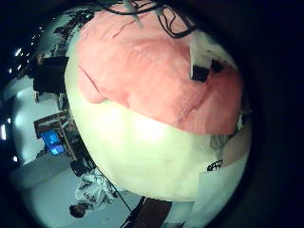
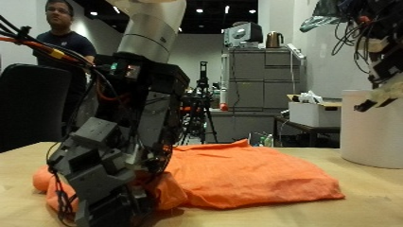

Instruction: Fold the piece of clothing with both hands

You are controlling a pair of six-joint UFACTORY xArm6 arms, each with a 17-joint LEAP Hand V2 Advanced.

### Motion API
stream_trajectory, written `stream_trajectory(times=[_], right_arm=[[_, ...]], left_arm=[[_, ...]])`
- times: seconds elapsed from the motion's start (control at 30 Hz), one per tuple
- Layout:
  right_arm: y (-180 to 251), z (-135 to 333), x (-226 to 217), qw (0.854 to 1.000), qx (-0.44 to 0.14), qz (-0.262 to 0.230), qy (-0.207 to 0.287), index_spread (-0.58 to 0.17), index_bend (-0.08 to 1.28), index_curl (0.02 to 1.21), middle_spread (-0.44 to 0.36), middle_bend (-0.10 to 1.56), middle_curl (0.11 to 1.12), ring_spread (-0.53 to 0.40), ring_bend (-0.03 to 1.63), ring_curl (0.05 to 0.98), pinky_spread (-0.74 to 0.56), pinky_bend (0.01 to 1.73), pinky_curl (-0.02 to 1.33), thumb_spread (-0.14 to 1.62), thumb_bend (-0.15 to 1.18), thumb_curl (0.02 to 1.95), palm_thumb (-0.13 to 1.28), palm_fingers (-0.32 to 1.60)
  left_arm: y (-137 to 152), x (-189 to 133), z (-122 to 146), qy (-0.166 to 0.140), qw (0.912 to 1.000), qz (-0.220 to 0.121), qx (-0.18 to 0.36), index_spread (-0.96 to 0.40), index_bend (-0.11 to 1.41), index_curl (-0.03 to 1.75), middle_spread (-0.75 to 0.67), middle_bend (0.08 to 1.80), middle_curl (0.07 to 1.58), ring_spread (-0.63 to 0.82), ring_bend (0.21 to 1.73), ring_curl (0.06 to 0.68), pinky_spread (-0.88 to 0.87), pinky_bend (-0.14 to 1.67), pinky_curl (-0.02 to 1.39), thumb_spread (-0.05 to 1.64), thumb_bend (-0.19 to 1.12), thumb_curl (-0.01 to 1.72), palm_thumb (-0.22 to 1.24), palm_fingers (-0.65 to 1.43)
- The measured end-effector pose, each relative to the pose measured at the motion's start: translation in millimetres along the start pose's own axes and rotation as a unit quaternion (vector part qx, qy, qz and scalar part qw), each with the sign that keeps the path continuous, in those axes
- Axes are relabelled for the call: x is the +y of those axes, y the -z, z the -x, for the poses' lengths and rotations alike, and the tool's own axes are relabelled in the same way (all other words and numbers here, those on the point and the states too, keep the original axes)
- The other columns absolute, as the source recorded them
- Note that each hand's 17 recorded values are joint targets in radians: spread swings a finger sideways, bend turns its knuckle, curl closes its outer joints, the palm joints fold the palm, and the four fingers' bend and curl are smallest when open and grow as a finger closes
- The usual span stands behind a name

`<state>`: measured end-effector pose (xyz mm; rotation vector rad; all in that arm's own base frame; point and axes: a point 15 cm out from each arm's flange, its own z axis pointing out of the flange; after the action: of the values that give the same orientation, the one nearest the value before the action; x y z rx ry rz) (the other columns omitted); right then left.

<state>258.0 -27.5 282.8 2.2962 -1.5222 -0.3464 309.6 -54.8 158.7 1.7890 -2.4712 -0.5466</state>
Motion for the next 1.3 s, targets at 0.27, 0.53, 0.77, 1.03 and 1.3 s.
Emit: stream_trajectory(times=[0.27, 0.53, 0.77, 1.03, 1.3], right_arm=[[-21, -4, -43, 1.000, -0.005, -0.006, 0.012, -0.246, 0.15, 0.31, 0.090, 0.23, 0.30, 0.129, 0.36, 0.278, 0.20, 0.29, 0.31, 1.23, 0.03, 0.24, 0.38, 0.24], [-47, 8, -107, 0.997, 0.005, -0.062, 0.036, -0.237, 0.17, 0.30, 0.046, 0.26, 0.33, 0.094, 0.35, 0.286, 0.15, 0.27, 0.31, 1.13, 0.01, 0.28, 0.55, 0.22], [-85, 16, -135, 0.998, 0.002, -0.045, 0.041, -0.209, 0.16, 0.30, 0.050, 0.24, 0.34, 0.117, 0.33, 0.277, 0.18, 0.27, 0.31, 1.07, -0.03, 0.29, 0.58, 0.20], [-91, 14, -162, 0.997, 0.011, -0.076, 0.026, -0.187, 0.17, 0.30, 0.062, 0.21, 0.34, 0.121, 0.34, 0.279, 0.18, 0.27, 0.31, 1.03, -0.02, 0.30, 0.57, 0.21], [-99, 22, -176, 0.994, 0.019, -0.109, 0.010, -0.207, 0.14, 0.28, -0.019, 0.29, 0.38, -0.072, 0.55, 0.325, -0.09, 0.36, 0.31, 1.02, 0.01, 0.35, 0.75, 0.57]], left_arm=[[34, 30, 20, 0.002, 0.9999, 0.006, 0.011, -0.48, 0.40, 0.39, -0.52, 0.97, 0.63, -0.55, 0.96, 0.401, -0.72, 0.94, 0.47, 1.39, 0.38, 0.80, 1.01, 1.23], [42, 53, 17, -0.012, 0.9988, 0.025, 0.040, -0.55, 0.43, 0.49, -0.52, 1.04, 0.63, -0.54, 1.03, 0.438, -0.72, 0.98, 0.49, 1.48, 0.42, 0.95, 0.95, 1.19], [56, 55, 21, -0.012, 0.9989, 0.015, 0.044, -0.57, 0.42, 0.58, -0.50, 1.07, 0.62, -0.53, 1.05, 0.450, -0.72, 0.99, 0.50, 1.53, 0.44, 1.07, 0.91, 1.18], [73, 53, 29, -0.010, 0.9989, 0.011, 0.044, -0.59, 0.38, 0.66, -0.50, 1.08, 0.61, -0.52, 1.06, 0.455, -0.72, 1.00, 0.50, 1.56, 0.46, 1.20, 0.88, 1.17], [80, 60, 32, -0.019, 0.9985, 0.026, 0.045, -0.61, 0.33, 0.74, -0.49, 1.10, 0.60, -0.52, 1.06, 0.455, -0.71, 1.00, 0.50, 1.57, 0.48, 1.30, 0.86, 1.17]])
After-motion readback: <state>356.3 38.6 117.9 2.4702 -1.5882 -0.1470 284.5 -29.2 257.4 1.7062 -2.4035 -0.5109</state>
